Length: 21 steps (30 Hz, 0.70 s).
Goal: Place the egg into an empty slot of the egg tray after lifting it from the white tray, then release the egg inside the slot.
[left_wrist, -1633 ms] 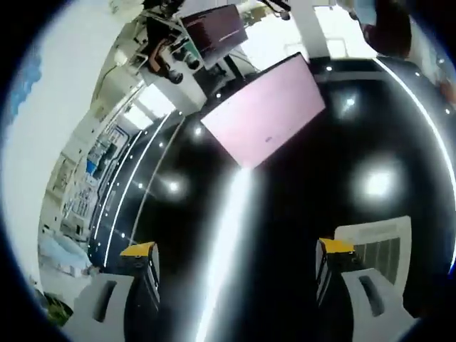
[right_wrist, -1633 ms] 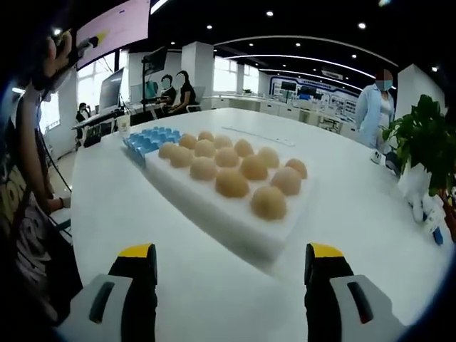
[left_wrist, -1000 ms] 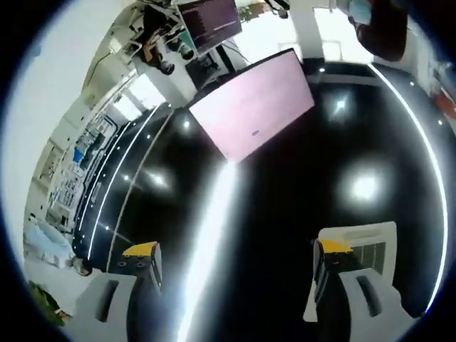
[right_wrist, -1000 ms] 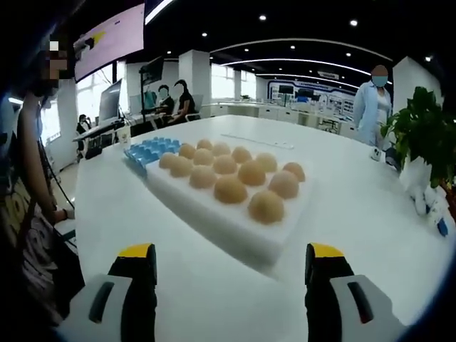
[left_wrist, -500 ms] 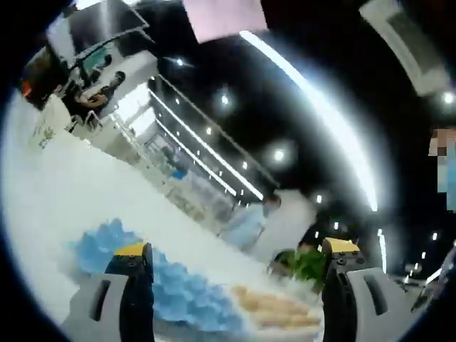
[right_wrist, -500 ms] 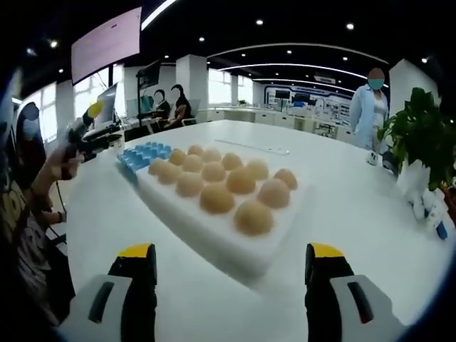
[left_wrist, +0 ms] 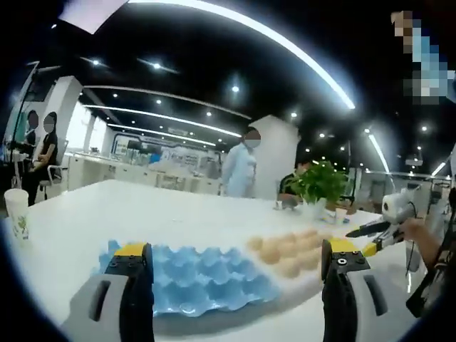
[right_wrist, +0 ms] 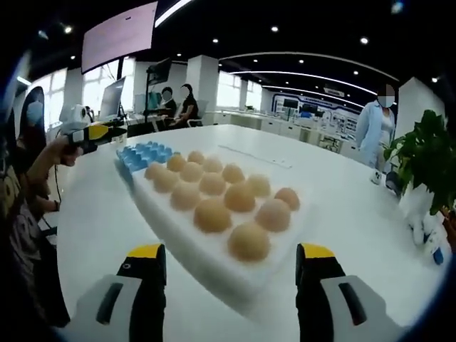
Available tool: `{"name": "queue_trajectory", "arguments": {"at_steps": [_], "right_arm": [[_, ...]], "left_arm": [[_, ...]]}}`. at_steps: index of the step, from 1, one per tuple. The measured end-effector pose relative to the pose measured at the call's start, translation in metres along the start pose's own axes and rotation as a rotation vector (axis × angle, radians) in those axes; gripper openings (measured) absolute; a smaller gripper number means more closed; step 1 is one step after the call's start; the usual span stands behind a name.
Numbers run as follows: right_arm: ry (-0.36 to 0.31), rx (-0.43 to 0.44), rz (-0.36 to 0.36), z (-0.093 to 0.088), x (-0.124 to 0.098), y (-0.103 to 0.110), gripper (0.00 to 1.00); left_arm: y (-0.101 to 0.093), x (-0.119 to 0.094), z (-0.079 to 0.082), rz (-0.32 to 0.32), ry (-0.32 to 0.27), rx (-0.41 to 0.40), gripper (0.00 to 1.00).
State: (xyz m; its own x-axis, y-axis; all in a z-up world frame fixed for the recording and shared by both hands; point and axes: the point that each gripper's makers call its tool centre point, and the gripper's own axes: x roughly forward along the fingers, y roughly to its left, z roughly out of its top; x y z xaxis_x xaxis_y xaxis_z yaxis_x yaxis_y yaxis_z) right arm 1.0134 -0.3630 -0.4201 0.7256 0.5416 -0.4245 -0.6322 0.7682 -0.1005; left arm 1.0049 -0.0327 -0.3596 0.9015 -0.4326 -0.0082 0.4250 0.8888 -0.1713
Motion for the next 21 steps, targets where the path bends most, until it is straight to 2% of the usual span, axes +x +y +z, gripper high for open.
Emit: {"name": "queue_trajectory", "arguments": {"at_steps": [2, 4, 8, 12, 15, 18, 21], "right_arm": [[-0.02, 0.007, 0.002, 0.004, 0.001, -0.002, 0.73], [-0.025, 0.022, 0.004, 0.006, 0.002, -0.004, 0.7], [-0.026, 0.013, -0.01, 0.005, 0.008, -0.007, 0.67], [-0.014, 0.047, -0.014, 0.002, 0.011, -0.01, 0.63], [-0.024, 0.056, -0.023, 0.003, 0.01, -0.012, 0.58], [-0.04, 0.062, -0.029, 0.006, 0.01, -0.014, 0.56], [-0.031, 0.055, -0.03, 0.006, 0.013, -0.016, 0.53]], "left_arm": [[-0.002, -0.002, -0.003, -0.008, 0.016, 0.036, 1.0], [-0.004, -0.003, -0.005, -0.01, 0.03, 0.038, 1.0], [-0.011, -0.007, -0.016, -0.028, 0.1, 0.112, 1.0], [-0.014, -0.009, -0.013, -0.038, 0.091, 0.105, 1.0], [-0.015, -0.01, -0.016, -0.04, 0.114, 0.129, 1.0], [-0.018, -0.01, -0.016, -0.051, 0.113, 0.125, 1.0], [-0.02, -0.009, -0.018, -0.059, 0.13, 0.143, 1.0]]}}
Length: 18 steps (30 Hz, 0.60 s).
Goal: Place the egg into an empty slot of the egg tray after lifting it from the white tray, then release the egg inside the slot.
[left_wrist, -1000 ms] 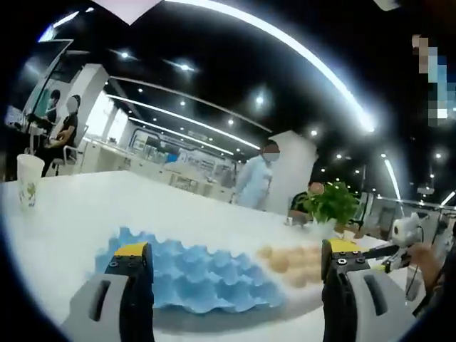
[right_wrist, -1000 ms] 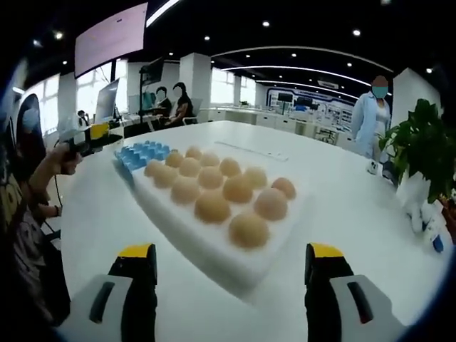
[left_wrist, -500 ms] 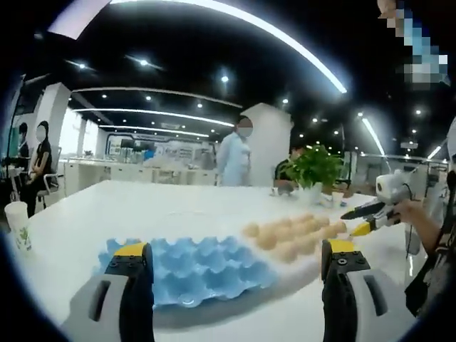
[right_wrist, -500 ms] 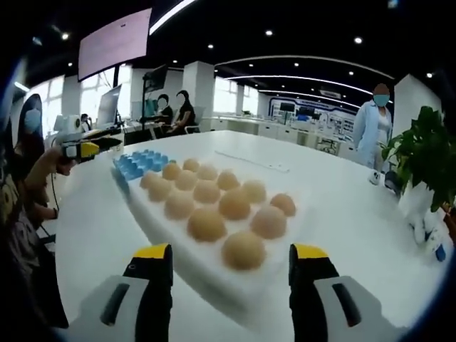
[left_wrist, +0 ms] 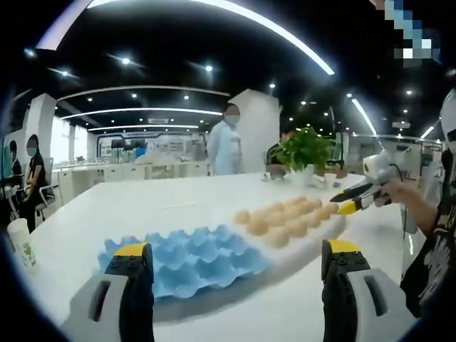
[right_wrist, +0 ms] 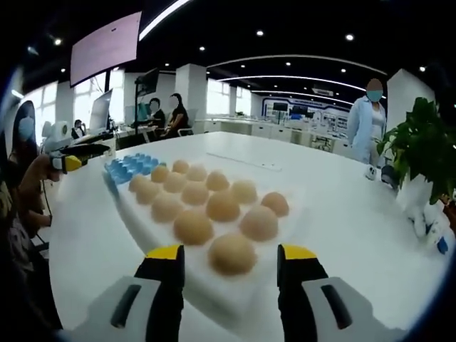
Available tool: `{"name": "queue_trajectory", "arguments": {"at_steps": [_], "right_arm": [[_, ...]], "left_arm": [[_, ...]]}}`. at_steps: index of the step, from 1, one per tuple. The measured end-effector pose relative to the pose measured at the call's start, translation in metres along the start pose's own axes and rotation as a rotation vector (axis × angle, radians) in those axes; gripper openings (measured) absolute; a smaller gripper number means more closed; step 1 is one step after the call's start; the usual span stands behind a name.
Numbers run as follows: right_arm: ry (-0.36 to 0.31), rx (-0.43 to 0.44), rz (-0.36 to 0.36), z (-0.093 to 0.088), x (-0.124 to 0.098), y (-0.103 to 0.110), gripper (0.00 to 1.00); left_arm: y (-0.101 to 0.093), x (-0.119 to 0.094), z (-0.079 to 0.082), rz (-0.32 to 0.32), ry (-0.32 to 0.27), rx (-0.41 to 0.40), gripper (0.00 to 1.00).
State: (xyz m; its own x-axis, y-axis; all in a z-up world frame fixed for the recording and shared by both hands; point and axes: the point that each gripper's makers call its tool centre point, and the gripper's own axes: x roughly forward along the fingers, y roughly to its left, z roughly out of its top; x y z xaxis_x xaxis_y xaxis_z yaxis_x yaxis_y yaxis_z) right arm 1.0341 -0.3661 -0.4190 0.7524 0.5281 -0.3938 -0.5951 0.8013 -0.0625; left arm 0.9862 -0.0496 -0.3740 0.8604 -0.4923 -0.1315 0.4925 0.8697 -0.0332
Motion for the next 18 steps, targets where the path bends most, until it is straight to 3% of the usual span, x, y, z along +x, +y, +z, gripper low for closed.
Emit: {"name": "queue_trajectory", "arguments": {"at_steps": [9, 18], "right_arm": [[0.004, -0.019, 0.012, -0.001, 0.008, 0.002, 0.46], [0.002, 0.056, 0.036, -0.003, 0.011, 0.005, 0.39]], "left_arm": [[-0.006, 0.0, -0.001, -0.015, 0.019, 0.022, 1.0], [-0.011, 0.003, -0.005, -0.039, 0.037, 0.026, 1.0]]}}
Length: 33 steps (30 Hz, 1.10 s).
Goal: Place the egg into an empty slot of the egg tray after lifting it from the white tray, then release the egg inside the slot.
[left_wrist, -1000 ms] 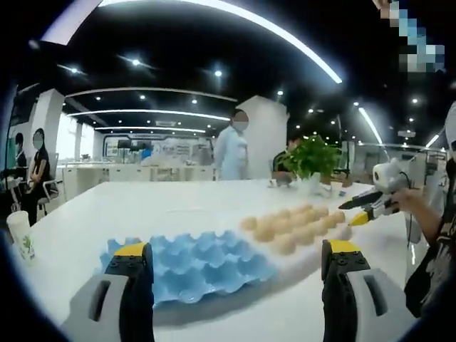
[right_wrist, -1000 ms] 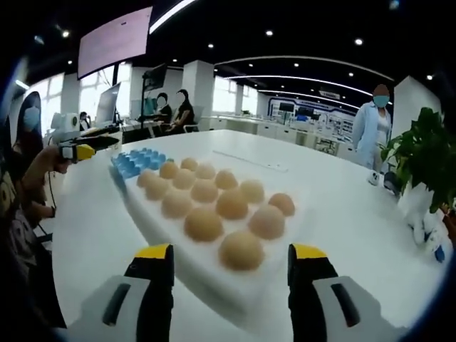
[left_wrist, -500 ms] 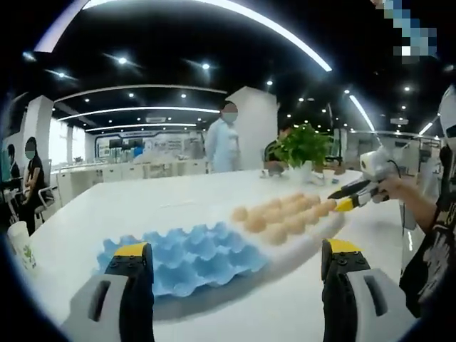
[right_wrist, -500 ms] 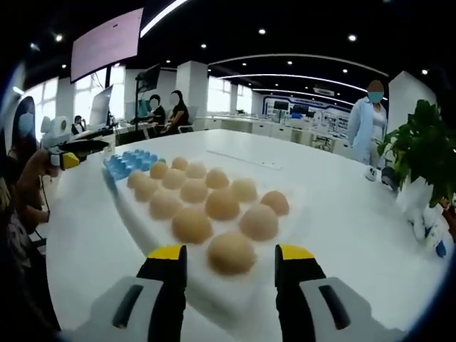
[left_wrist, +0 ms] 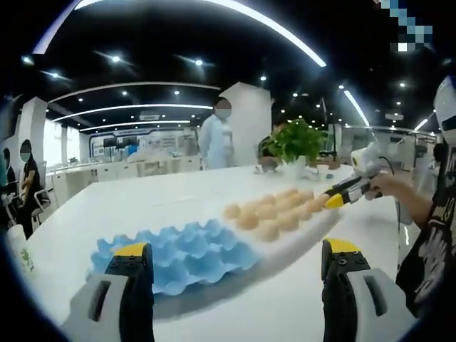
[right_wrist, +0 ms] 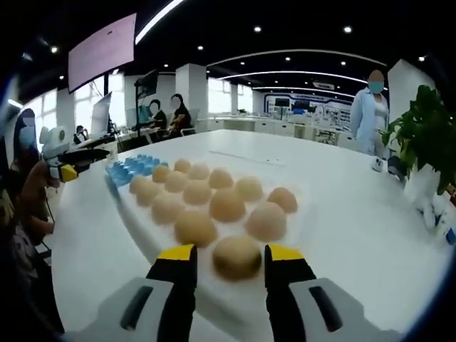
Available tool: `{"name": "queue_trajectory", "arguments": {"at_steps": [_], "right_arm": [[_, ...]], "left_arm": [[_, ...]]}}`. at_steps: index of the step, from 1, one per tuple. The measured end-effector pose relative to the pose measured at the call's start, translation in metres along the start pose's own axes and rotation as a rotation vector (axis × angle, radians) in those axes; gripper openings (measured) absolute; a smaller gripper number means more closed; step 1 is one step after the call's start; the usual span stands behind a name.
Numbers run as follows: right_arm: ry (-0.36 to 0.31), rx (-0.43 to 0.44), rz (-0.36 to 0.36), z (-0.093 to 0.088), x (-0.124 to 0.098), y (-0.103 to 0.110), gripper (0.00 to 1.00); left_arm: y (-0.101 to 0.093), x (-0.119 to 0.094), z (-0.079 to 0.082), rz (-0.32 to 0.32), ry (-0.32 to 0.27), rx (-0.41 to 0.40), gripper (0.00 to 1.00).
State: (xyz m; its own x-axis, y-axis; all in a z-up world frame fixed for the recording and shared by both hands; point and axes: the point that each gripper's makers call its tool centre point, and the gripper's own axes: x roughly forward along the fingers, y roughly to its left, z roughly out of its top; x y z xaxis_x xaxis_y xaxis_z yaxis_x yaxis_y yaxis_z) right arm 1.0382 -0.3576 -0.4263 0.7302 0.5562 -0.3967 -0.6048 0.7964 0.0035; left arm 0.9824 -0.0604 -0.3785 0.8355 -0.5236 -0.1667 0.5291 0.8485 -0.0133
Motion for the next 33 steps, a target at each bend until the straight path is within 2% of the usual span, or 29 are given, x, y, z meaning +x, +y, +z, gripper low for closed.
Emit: {"name": "queue_trajectory", "arguments": {"at_steps": [8, 18, 31, 33], "right_arm": [[-0.009, -0.003, -0.005, 0.0008, 0.0028, -0.0003, 0.39], [-0.001, -0.003, -0.004, 0.0006, 0.004, -0.0021, 0.37], [-0.007, -0.001, -0.015, 0.0017, 0.0048, -0.0067, 0.29], [-0.009, 0.033, -0.011, 0.0023, 0.0055, -0.0086, 0.29]], "left_arm": [[-0.0008, -0.0012, 0.0027, -0.008, -0.015, -0.015, 1.0], [-0.003, -0.0037, -0.0035, -0.027, 0.005, -0.023, 1.0], [0.0004, -0.0073, -0.0013, -0.036, -0.028, -0.05, 1.0], [0.0037, -0.0083, 0.0, -0.029, -0.037, -0.051, 1.0]]}}
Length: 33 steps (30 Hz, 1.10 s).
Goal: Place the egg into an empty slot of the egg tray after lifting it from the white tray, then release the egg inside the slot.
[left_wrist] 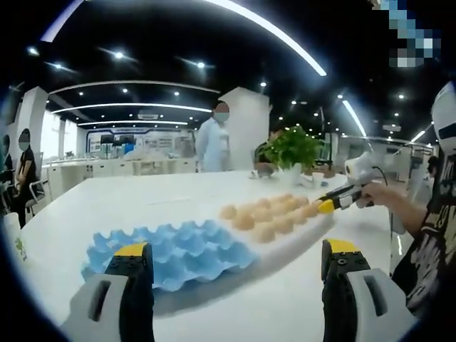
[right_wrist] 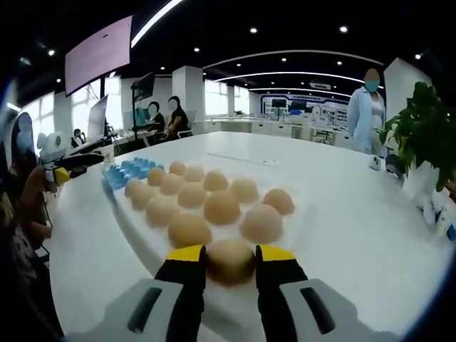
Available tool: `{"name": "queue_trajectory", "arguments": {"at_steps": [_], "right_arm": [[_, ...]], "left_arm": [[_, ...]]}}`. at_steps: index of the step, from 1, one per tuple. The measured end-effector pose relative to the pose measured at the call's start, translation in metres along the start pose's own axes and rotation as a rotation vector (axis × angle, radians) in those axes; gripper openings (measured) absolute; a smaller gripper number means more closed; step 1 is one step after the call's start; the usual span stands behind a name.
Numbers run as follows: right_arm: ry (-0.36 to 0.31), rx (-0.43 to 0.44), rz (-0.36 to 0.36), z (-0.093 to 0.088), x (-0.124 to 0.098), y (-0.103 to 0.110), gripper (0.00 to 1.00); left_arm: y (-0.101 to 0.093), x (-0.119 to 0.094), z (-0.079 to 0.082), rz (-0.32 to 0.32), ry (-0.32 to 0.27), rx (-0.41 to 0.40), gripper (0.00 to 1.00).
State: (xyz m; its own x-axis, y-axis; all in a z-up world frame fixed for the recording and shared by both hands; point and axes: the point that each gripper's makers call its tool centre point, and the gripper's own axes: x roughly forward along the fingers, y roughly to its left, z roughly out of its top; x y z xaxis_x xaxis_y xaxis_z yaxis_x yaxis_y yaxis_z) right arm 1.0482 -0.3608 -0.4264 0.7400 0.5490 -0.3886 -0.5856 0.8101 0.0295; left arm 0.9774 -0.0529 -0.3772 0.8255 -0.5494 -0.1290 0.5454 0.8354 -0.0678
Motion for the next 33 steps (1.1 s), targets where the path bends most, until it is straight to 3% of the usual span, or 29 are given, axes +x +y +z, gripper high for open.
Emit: {"name": "queue_trajectory", "arguments": {"at_steps": [3, 14, 21, 24, 33], "right_arm": [[0.014, -0.03, -0.003, 0.0, 0.001, 0.001, 0.29], [0.014, 0.009, -0.009, 0.003, 0.001, -0.001, 0.28], [0.013, 0.025, -0.011, 0.006, 0.001, -0.002, 0.28], [0.002, 0.059, -0.013, 0.01, -0.001, -0.004, 0.28], [-0.015, 0.054, -0.022, 0.022, -0.005, -0.006, 0.28]], "left_arm": [[0.004, -0.001, -0.001, 0.005, -0.001, -0.009, 1.0], [0.002, -0.003, 0.001, -0.008, -0.019, -0.003, 1.0], [-0.001, -0.002, -0.004, -0.019, 0.001, 0.011, 1.0], [-0.001, -0.001, -0.006, -0.022, 0.007, 0.01, 1.0], [0.0, -0.001, -0.004, -0.021, -0.002, 0.007, 1.0]]}}
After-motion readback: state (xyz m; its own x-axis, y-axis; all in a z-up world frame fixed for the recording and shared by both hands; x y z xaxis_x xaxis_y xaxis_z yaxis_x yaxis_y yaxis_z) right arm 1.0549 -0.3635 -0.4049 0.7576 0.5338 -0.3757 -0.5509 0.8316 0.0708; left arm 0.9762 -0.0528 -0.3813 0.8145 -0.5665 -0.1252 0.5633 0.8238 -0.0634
